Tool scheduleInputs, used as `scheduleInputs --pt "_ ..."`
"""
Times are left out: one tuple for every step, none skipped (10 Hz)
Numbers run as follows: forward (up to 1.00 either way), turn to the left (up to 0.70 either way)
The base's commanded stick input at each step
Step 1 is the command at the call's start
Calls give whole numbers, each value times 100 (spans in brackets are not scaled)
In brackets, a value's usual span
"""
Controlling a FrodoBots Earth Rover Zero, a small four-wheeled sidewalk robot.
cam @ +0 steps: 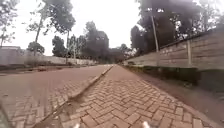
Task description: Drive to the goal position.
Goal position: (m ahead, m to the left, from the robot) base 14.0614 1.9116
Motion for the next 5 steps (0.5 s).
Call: scheduleInputs --pt "70 -35" --pt "70 -32" --pt "70 -29" --pt "70 11" --pt "70 6"
